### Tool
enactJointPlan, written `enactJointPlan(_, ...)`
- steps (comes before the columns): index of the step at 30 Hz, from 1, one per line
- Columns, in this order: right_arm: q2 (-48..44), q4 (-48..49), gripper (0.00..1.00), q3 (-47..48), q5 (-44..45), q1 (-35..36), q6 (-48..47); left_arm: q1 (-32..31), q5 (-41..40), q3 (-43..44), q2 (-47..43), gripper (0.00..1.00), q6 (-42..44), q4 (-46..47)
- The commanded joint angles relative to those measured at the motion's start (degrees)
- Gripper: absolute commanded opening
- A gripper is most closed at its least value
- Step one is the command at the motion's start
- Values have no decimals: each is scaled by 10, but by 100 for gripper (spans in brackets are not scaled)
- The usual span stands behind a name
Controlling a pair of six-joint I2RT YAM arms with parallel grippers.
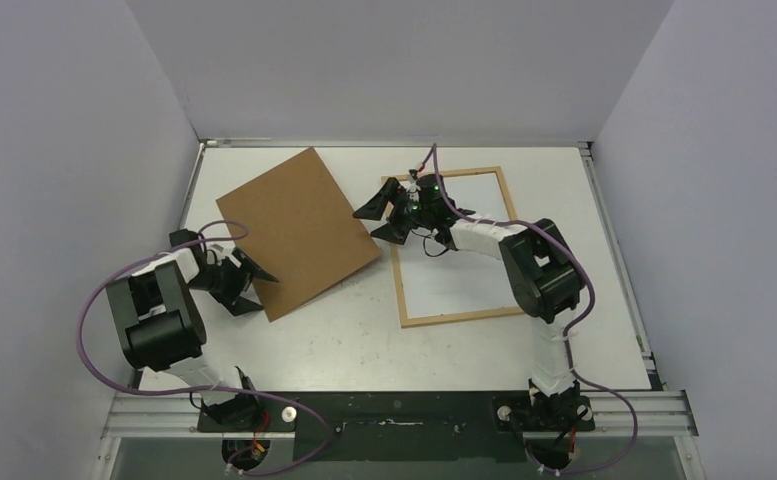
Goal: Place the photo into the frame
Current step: Move the photo frame item to the center of the board.
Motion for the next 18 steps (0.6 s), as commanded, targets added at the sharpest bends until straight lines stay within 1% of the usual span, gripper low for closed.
enactJointPlan(1, -54, -8, 80, -18, -99, 14, 7, -69, 58, -24, 2, 71, -28, 81)
enactJointPlan(4, -71, -21, 80, -35, -100, 3, -3, -101, 56, -31, 0, 71, -53, 102)
enactJointPlan(7, -95, -62, 80, -49, -96, -14, -34, -135, 52, -33, 2, 71, -72, 119)
enactJointPlan(11, -115, -134, 80, -62, -83, -40, -98, -168, 44, -34, 6, 71, -86, 127)
enactJointPlan(14, -123, -232, 80, -56, -52, -59, -174, -179, 40, -36, 9, 71, -89, 130)
enactJointPlan(18, -136, -340, 82, -52, 45, -85, -273, -199, 27, -30, 15, 71, -78, 112)
